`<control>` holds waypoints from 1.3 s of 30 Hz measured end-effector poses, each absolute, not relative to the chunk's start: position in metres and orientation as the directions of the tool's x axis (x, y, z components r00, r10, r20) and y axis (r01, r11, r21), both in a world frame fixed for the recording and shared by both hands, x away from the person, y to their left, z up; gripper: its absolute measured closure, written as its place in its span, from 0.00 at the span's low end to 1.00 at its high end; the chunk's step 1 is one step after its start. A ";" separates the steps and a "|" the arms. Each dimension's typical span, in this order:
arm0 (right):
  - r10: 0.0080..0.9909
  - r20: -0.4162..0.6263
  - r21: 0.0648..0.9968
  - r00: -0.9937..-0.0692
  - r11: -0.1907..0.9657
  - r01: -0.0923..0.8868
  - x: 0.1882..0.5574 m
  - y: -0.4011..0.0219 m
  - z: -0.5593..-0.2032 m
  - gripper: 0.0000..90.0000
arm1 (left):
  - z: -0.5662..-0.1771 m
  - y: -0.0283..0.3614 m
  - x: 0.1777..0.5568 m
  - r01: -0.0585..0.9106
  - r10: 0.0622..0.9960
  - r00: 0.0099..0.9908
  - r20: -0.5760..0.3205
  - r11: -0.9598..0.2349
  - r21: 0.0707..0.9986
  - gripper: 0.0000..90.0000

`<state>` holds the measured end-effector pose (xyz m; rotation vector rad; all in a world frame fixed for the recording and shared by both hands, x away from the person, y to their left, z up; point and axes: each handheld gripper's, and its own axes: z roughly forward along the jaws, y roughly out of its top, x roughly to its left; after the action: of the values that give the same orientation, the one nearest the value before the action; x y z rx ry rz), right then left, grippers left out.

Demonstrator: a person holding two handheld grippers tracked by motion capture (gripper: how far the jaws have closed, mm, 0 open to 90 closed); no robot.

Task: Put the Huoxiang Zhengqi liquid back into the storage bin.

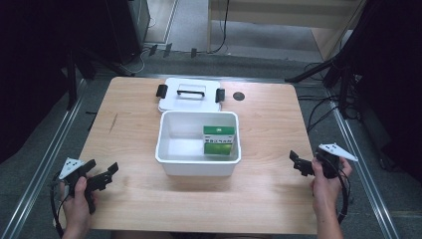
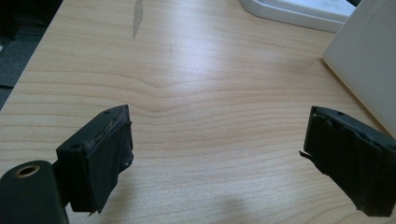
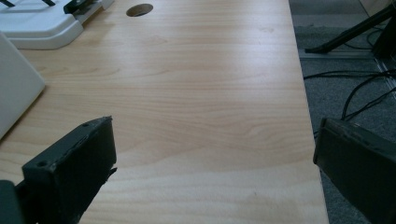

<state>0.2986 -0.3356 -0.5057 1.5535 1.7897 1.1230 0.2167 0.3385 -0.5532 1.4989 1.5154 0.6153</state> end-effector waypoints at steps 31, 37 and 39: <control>0.970 0.157 0.867 -0.185 -0.046 0.496 0.225 -0.376 -0.546 0.00 | -0.553 0.339 0.217 0.520 0.960 0.130 -0.249 0.148 0.842 0.10; 0.966 0.162 0.878 -0.201 -0.048 0.476 0.222 -0.375 -0.546 0.00 | -0.553 0.340 0.217 0.522 0.958 0.132 -0.256 0.153 0.839 0.10; 0.966 0.157 0.880 -0.207 -0.042 0.473 0.221 -0.373 -0.546 0.00 | -0.553 0.339 0.217 0.522 0.957 0.130 -0.258 0.155 0.839 0.10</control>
<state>0.2208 -0.3731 -0.5460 1.5221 1.7067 1.2025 0.2168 0.3395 -0.5534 1.4917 1.5174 0.5996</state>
